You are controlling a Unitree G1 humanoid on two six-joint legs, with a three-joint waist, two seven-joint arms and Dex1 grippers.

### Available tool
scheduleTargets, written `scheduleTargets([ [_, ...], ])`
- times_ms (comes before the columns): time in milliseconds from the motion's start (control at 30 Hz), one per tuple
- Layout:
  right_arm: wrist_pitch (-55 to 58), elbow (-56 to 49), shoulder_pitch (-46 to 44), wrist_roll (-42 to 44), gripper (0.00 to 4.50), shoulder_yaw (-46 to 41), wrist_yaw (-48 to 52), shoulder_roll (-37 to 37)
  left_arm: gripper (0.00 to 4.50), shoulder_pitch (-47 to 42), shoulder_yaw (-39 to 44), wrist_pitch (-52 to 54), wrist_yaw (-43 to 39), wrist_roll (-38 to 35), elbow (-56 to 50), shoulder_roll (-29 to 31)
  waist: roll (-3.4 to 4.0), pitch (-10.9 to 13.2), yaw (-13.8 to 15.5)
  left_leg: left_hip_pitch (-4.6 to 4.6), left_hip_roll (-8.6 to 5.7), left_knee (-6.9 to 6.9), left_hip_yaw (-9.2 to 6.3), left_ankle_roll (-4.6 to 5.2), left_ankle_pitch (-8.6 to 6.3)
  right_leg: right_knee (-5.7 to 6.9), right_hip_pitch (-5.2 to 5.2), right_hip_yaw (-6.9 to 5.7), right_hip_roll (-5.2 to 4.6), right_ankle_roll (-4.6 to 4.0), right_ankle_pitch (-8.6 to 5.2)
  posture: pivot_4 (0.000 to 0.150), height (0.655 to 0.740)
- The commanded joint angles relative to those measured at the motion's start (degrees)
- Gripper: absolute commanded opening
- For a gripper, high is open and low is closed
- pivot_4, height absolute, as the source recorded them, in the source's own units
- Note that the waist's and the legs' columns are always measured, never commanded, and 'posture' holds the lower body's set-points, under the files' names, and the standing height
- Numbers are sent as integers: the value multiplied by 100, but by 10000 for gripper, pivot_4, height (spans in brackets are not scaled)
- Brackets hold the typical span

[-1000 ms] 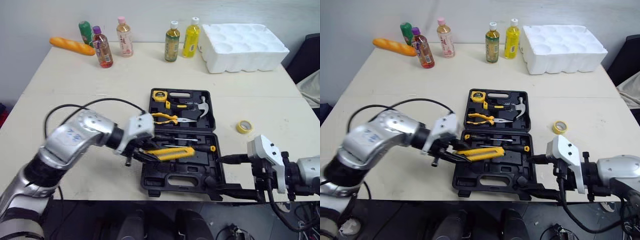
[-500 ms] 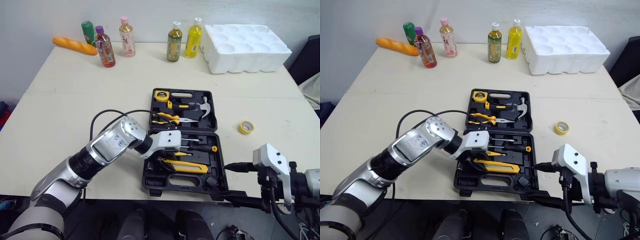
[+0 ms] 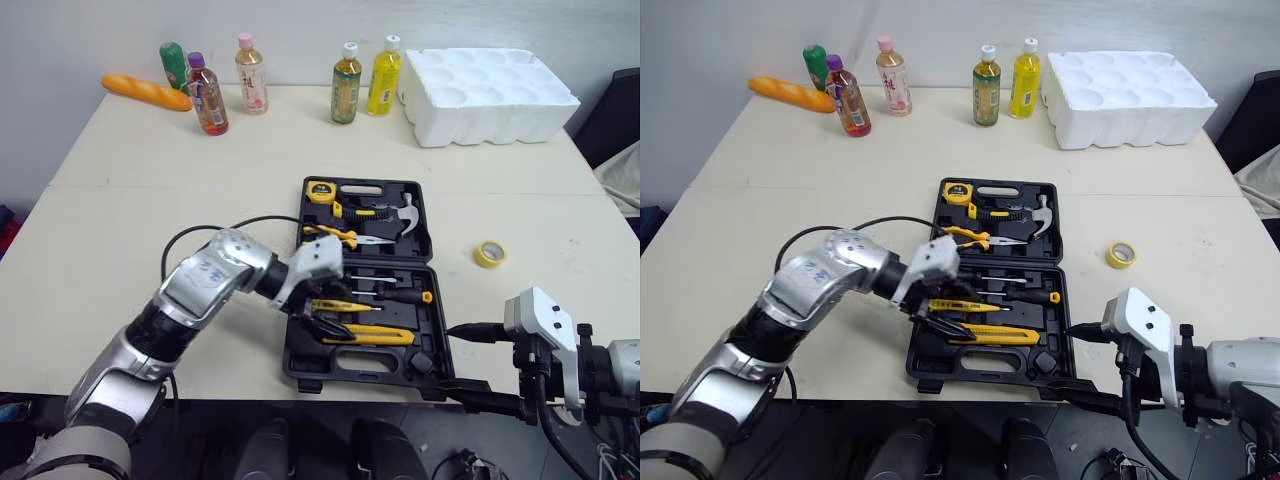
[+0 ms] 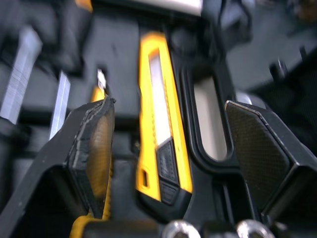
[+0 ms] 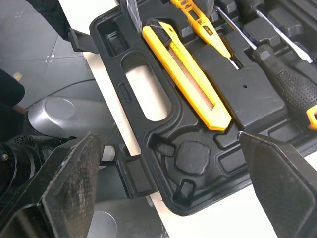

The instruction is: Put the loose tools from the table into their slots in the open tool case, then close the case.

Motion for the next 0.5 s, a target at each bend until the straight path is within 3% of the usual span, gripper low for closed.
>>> scheduleTargets([
  [33, -163, -55, -65, -18, 45000, -67, -43, 78, 24699, 515, 403, -1042, -483, -361, 14, -170, 0, 0, 4, 0, 0, 1, 0, 0, 0, 0, 1, -1, 0, 0, 0, 1500, 7384],
  [67, -163, -62, -49, -26, 45000, -48, -37, 72, 22274, 614, 397, -1147, -502, -347, 63, -222, 0, 0, 16, 0, 0, 3, 0, -1, 0, 0, 2, -2, 0, 0, 0, 1500, 7384],
  [233, -114, -99, -114, 71, 45000, 8, -93, 50, 1021, 813, 107, -1551, -407, 72, 234, -372, 0, 0, 34, -1, -2, 33, -5, 7, -8, -7, 12, -7, -3, 0, 0, 1500, 7384],
  [500, -100, -91, -218, 97, 45000, 54, -116, 22, 357, 934, -217, -1935, -224, 673, 686, -478, 0, 0, 7, 1, -1, 34, -5, 9, -10, -2, 13, -7, -3, 1, 1, 1500, 7384],
])
